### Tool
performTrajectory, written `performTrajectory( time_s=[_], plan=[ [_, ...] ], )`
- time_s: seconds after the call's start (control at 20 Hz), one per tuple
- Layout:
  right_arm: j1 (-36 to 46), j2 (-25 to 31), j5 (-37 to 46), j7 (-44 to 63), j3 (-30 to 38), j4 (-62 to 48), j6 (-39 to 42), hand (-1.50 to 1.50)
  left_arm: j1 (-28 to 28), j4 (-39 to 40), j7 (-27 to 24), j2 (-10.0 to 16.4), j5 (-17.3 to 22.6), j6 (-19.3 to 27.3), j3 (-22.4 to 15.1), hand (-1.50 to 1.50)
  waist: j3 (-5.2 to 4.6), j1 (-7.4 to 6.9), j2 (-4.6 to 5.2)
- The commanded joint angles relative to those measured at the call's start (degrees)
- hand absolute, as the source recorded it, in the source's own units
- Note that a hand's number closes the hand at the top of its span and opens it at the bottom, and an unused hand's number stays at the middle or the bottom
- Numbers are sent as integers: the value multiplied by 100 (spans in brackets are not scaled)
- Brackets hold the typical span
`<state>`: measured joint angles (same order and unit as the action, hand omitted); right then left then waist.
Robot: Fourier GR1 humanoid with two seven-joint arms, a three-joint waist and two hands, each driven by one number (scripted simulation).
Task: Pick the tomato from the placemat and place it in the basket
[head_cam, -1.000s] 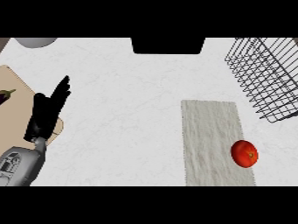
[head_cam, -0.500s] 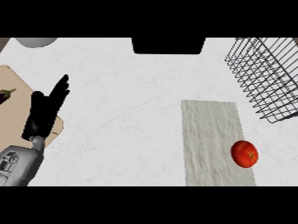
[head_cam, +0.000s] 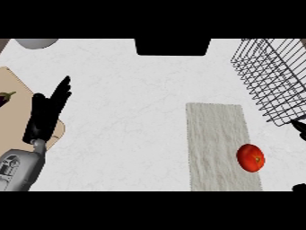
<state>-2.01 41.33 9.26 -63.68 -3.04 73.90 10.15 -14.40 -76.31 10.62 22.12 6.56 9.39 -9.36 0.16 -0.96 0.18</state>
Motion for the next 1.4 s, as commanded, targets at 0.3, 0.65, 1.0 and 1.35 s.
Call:
performTrajectory(
  time_s=[0.3, 0.65, 1.0, 1.35],
  plan=[
    [626, -441, 230, -981, -489, -469, 102, -150, -14, 52, 61, -66, -75, -88, 118, 0, -9, 42, -10],
    [550, -516, 385, -1317, -656, -781, -137, -150, 428, -74, -179, 14, -48, -309, 226, 0, -9, 47, -15],
    [629, -821, 706, -947, -941, -807, -447, -150, 185, -82, 27, -139, -222, -233, 319, 0, -12, 83, -15],
    [1102, -1005, 832, -807, -1128, -1105, -428, -150, -200, 198, 130, -259, -278, -249, 466, 0, -11, 77, 3]
  ],
)
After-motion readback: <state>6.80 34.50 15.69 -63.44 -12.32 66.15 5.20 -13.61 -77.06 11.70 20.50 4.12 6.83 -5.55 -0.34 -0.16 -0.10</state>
